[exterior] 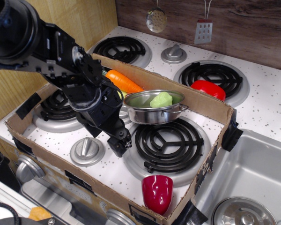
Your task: Take carrot off plate
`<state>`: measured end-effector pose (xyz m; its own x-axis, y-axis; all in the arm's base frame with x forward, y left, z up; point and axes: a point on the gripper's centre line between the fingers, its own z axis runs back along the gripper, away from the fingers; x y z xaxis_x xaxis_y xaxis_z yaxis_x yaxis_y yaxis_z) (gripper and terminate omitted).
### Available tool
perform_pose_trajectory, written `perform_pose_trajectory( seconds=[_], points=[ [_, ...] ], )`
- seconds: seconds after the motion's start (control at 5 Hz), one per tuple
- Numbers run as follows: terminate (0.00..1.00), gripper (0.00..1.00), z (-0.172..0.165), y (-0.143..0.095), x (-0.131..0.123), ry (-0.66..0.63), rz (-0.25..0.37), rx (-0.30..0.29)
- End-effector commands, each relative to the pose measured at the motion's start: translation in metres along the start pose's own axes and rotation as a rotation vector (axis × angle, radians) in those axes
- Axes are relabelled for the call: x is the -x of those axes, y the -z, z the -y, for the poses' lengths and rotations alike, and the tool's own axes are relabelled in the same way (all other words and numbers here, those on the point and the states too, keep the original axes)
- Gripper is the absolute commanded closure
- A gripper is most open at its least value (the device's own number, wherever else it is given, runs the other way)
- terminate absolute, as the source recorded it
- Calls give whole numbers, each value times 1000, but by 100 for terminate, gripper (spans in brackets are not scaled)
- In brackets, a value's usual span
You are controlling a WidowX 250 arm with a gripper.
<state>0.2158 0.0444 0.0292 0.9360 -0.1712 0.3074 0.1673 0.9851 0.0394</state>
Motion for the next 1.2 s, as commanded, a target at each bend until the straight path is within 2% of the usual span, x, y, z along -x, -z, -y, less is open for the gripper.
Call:
perform_pose_trajectory(
  seconds=[0.0,0.2,0.4,0.6,1.0],
  points=[
    [0,0,0,0,0,0,0,0],
    [0,0,-20,-18,3,52,-23,-22],
    [0,0,-44,-32,5,195,-30,-43],
    [0,0,-66,-38,-4,437,-81,39],
    [0,0,-87,-33,-34,825,-87,16]
  ],
)
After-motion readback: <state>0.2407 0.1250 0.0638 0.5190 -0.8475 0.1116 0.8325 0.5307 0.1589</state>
